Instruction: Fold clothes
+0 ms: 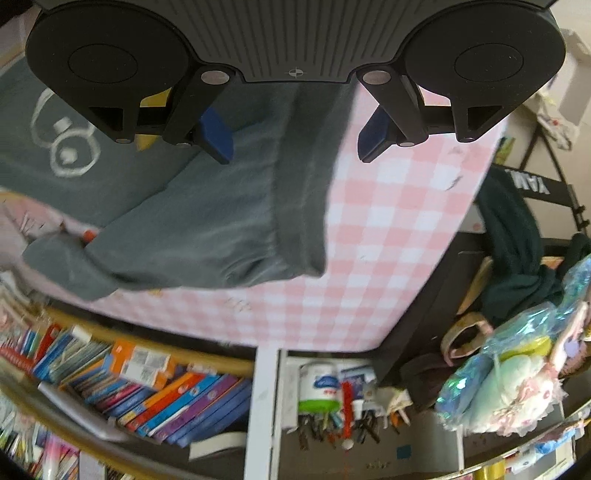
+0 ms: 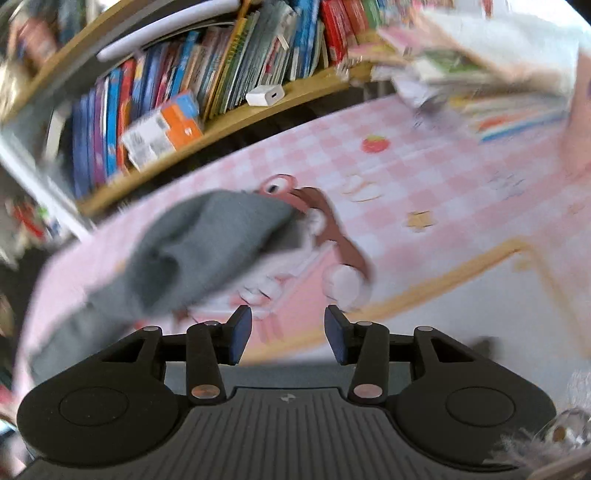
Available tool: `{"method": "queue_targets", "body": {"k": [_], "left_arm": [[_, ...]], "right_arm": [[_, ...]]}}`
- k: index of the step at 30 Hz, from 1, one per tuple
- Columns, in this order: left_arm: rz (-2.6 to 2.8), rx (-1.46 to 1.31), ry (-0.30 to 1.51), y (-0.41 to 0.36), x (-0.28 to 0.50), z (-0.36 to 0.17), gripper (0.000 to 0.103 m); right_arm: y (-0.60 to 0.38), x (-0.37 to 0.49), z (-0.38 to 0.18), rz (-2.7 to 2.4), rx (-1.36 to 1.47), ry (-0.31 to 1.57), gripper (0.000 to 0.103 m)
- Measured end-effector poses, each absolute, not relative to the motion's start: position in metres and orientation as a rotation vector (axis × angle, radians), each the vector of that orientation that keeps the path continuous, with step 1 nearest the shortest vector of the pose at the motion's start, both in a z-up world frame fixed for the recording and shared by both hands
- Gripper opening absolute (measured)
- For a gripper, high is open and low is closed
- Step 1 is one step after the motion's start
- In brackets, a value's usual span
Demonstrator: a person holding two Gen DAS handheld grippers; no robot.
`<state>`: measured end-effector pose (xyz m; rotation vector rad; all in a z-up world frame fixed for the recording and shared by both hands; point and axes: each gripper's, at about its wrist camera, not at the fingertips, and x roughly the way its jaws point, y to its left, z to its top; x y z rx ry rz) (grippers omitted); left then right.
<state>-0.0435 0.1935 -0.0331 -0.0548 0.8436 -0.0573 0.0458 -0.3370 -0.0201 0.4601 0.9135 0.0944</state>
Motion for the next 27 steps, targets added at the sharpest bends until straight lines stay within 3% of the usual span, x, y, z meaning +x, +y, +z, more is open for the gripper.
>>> {"method": "queue_targets", "body": {"k": [11, 12, 13, 15, 27], "left_arm": [[-0.174, 0.006, 0.875, 0.127, -0.026, -0.037, 0.077], [-0.171, 0.008, 0.880, 0.127, -0.025, -0.038, 0.077], [-0.168, 0.009, 0.884, 0.126, -0.024, -0.038, 0.077], [-0.163, 0.015, 0.882, 0.126, -0.022, -0.036, 0.077], [-0.108, 0.030, 0.837, 0.143, -0.003, -0.027, 0.076]], "right_arm": [[-0.324, 0.129, -0.068, 0.084, 0.809, 0.958, 0.041], [-0.325, 0.130, -0.069, 0.091, 0.836, 0.952, 0.038], [-0.326, 0.131, -0.070, 0.095, 0.857, 0.949, 0.022], [-0.328, 0.131, -0.068, 0.108, 0.893, 0.935, 0.007], [-0.337, 0.048, 0.039, 0.399, 1.170, 0.617, 0.006]]}}
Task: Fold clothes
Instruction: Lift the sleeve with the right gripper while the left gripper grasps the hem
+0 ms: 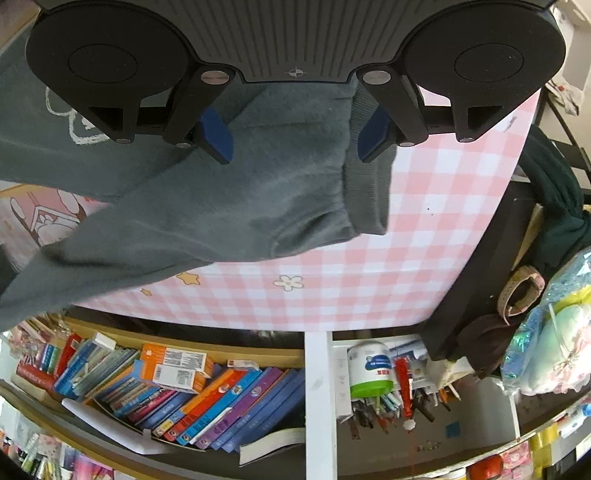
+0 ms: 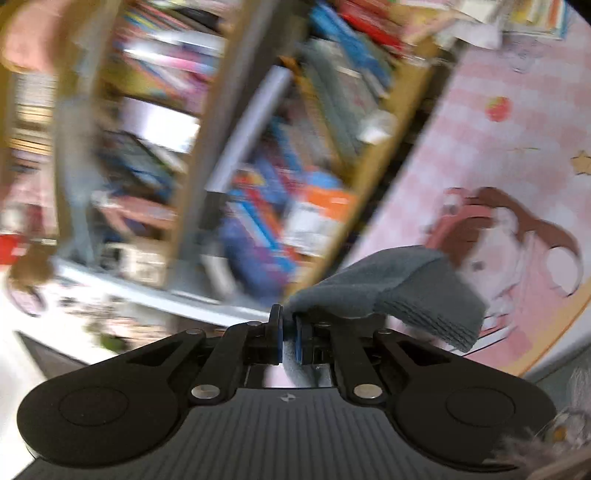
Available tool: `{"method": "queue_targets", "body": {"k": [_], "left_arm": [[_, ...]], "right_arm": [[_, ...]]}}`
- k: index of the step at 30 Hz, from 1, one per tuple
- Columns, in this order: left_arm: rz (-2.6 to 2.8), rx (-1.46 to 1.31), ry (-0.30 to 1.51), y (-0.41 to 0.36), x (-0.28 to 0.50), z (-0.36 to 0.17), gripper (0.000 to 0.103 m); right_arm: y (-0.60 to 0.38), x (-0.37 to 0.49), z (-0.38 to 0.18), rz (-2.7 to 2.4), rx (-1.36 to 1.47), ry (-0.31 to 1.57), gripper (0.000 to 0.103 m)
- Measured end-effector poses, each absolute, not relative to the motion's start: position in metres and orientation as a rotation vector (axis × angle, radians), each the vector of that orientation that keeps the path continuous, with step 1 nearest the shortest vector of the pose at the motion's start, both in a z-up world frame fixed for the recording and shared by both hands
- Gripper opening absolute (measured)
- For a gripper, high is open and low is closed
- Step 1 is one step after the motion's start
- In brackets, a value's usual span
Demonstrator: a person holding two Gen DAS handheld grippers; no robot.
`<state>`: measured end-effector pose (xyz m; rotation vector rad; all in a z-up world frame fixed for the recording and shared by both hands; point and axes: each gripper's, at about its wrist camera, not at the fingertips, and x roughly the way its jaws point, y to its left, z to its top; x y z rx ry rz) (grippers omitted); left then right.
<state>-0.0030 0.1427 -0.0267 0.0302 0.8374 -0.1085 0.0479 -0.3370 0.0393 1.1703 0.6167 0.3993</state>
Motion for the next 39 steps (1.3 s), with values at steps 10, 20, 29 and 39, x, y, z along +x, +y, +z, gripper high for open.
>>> {"method": "queue_targets", "body": {"k": [10, 20, 29, 39], "left_arm": [[-0.104, 0.026, 0.831, 0.140, -0.011, -0.024, 0.077], [-0.131, 0.118, 0.786, 0.138, 0.042, -0.017, 0.074], [-0.364, 0.445, 0.915, 0.073, 0.135, -0.047, 0.073], [-0.406, 0.252, 1.016, 0.094, 0.147, -0.059, 0.018]], "right_arm": [[-0.341, 0.062, 0.031, 0.131, 1.223, 0.620, 0.006], [-0.364, 0.042, 0.000, 0.054, 1.192, 0.711, 0.006], [-0.362, 0.028, -0.004, 0.080, 1.098, 0.763, 0.006], [-0.368, 0.021, -0.002, 0.059, 1.137, 0.755, 0.006]]}}
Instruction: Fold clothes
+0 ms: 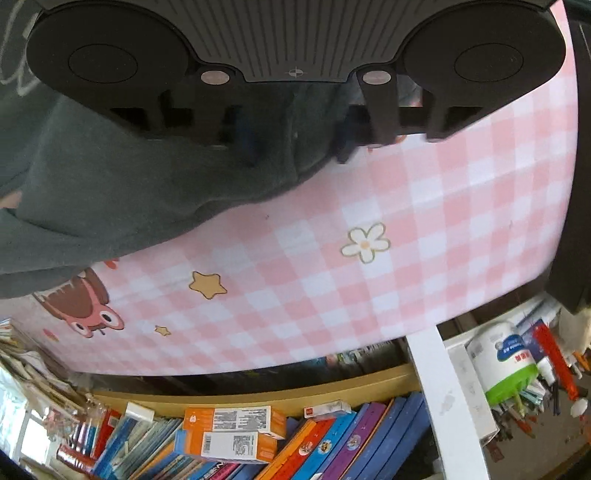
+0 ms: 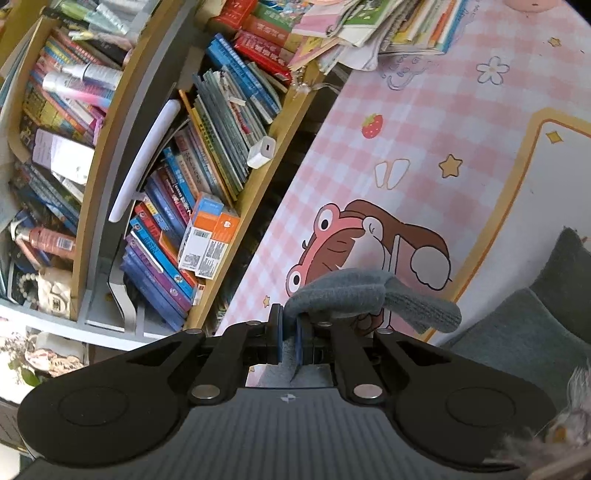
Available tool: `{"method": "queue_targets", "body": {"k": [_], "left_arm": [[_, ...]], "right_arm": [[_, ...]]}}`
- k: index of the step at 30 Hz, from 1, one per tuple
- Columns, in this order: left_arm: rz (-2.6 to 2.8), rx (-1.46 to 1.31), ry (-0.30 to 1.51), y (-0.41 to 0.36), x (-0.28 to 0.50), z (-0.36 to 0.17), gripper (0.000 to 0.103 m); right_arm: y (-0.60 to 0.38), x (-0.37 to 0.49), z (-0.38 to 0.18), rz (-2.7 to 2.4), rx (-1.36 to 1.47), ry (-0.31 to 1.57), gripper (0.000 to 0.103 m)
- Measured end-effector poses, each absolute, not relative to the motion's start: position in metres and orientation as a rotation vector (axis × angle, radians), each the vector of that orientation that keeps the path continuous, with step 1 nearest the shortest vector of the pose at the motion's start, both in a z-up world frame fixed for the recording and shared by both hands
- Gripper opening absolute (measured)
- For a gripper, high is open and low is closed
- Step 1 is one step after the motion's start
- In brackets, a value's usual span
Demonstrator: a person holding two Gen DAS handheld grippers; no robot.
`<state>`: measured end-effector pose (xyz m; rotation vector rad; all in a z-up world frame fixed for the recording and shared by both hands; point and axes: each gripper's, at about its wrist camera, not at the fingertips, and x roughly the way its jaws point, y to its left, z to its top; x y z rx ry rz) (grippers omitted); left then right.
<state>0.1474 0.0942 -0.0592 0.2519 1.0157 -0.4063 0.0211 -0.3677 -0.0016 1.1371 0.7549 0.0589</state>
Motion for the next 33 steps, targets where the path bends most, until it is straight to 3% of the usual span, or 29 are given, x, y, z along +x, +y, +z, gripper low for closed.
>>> {"method": "queue_targets", "body": {"k": [2, 9, 16, 17, 18, 19, 20, 25, 29, 33], "left_arm": [[-0.418, 0.243, 0.988, 0.100, 0.134, -0.048, 0.011], [-0.246, -0.007, 0.596, 0.154, 0.040, 0.043, 0.010], [-0.117, 0.004, 0.619, 0.153, 0.091, 0.016, 0.011], [-0.089, 0.011, 0.636, 0.153, 0.106, 0.010, 0.013], [-0.052, 0.023, 0.664, 0.153, 0.121, 0.002, 0.015], [-0.006, 0.041, 0.703, 0.153, 0.136, -0.006, 0.019], [0.027, 0.057, 0.741, 0.154, 0.147, -0.013, 0.021], [0.054, 0.075, 0.755, 0.165, 0.143, -0.019, 0.030], [-0.015, -0.007, 0.698, 0.170, 0.108, -0.015, 0.031], [-0.150, -0.048, 0.705, 0.164, 0.068, -0.024, 0.030]], "right_arm": [[-0.371, 0.016, 0.000, 0.071, 1.195, 0.762, 0.006], [-0.388, -0.029, 0.039, 0.146, 1.318, 0.744, 0.006], [-0.354, 0.066, 0.010, 0.152, 1.236, 0.771, 0.008], [-0.346, 0.089, 0.004, 0.145, 1.182, 0.792, 0.011], [-0.339, 0.110, -0.002, 0.122, 1.121, 0.816, 0.021], [-0.333, 0.129, -0.007, 0.094, 1.056, 0.844, 0.038], [-0.327, 0.142, -0.010, 0.068, 0.993, 0.867, 0.040], [-0.320, 0.147, -0.010, 0.107, 0.766, 0.849, 0.039], [-0.317, 0.138, -0.022, 0.059, 0.493, 0.873, 0.037], [-0.298, 0.132, -0.033, 0.099, 0.267, 0.878, 0.026]]}}
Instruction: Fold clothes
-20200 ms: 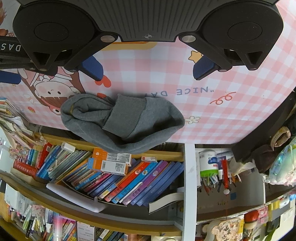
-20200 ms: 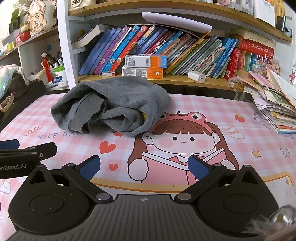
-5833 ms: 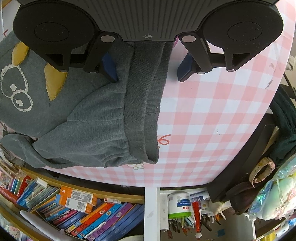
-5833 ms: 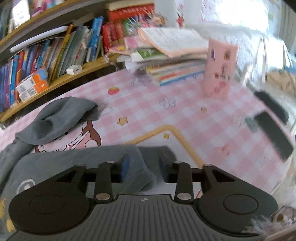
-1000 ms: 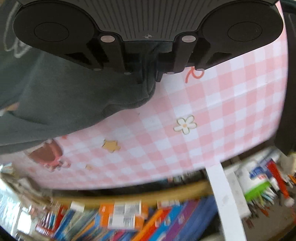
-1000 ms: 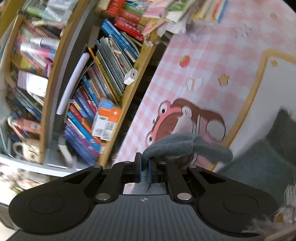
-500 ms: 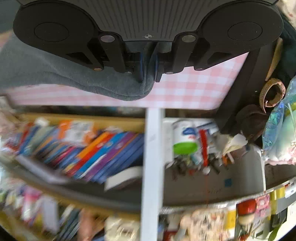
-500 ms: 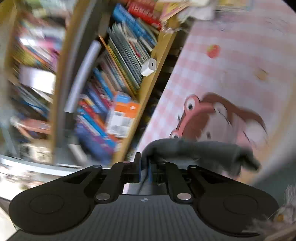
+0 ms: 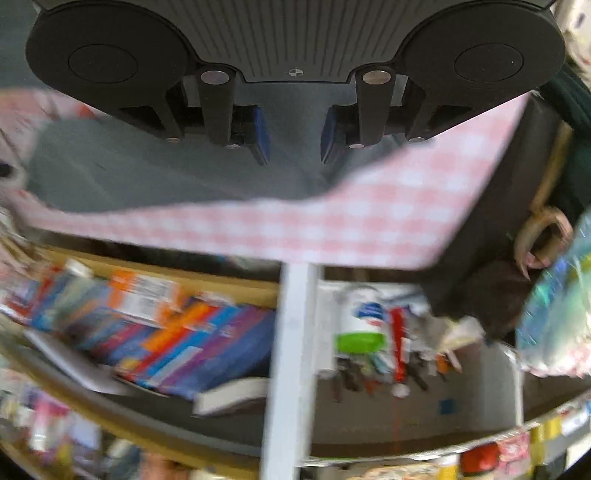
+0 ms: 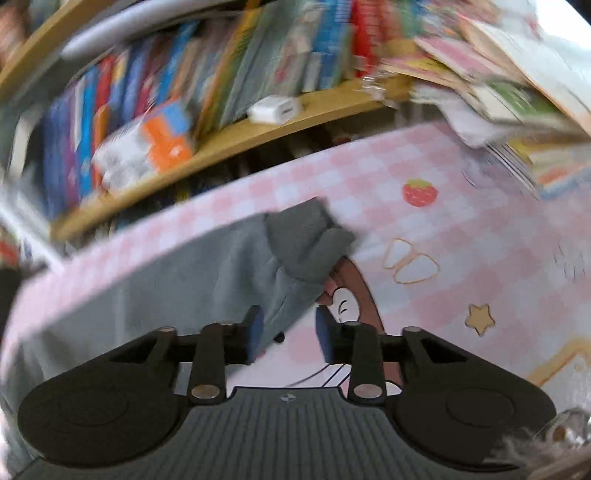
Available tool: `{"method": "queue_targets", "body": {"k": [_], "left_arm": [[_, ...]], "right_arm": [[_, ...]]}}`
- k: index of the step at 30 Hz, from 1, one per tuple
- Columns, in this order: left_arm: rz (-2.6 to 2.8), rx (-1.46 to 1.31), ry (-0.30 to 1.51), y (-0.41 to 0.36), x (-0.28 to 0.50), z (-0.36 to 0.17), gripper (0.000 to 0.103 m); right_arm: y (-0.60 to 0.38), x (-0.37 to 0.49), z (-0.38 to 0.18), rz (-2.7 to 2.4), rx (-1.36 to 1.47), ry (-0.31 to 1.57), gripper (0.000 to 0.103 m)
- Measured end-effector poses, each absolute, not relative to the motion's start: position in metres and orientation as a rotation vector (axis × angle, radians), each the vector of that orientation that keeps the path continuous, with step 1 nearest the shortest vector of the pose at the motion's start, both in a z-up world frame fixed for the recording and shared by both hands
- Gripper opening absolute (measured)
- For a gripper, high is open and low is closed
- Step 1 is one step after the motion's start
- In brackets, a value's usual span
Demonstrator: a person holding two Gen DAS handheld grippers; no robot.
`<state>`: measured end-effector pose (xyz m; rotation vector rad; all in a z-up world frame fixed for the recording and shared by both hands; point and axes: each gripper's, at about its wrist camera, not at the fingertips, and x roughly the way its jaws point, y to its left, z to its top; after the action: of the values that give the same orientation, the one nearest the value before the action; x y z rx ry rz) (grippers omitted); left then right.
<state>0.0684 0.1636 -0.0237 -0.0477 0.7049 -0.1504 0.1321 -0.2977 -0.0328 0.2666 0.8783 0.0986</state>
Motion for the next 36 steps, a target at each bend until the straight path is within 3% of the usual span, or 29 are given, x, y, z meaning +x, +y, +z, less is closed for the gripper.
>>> {"method": "queue_targets", "body": {"k": [4, 12, 17, 23, 24, 28, 36], "left_arm": [[-0.182, -0.021, 0.785, 0.156, 0.038, -0.042, 0.030], [-0.128, -0.052, 0.918, 0.166, 0.000, -0.066, 0.030], [-0.126, -0.029, 0.959, 0.162, -0.023, -0.069, 0.030], [-0.149, 0.032, 0.982, 0.156, -0.035, -0.065, 0.030], [-0.155, 0.045, 0.982, 0.156, -0.036, -0.064, 0.030], [-0.140, 0.019, 0.914, 0.171, -0.034, -0.054, 0.030], [-0.123, -0.182, 0.836, 0.206, 0.020, -0.051, 0.030]], "right_arm": [[-0.253, 0.131, -0.030, 0.268, 0.079, 0.847, 0.016], [-0.196, 0.178, -0.058, 0.293, -0.258, 0.880, 0.014], [-0.199, 0.227, -0.062, 0.163, -0.337, 0.847, 0.015], [-0.214, 0.244, -0.053, 0.068, -0.301, 0.790, 0.024], [-0.220, 0.236, -0.047, 0.068, -0.247, 0.771, 0.028], [-0.245, 0.174, -0.023, 0.174, -0.059, 0.740, 0.029], [-0.267, 0.002, -0.031, 0.220, -0.177, 0.796, 0.029]]}}
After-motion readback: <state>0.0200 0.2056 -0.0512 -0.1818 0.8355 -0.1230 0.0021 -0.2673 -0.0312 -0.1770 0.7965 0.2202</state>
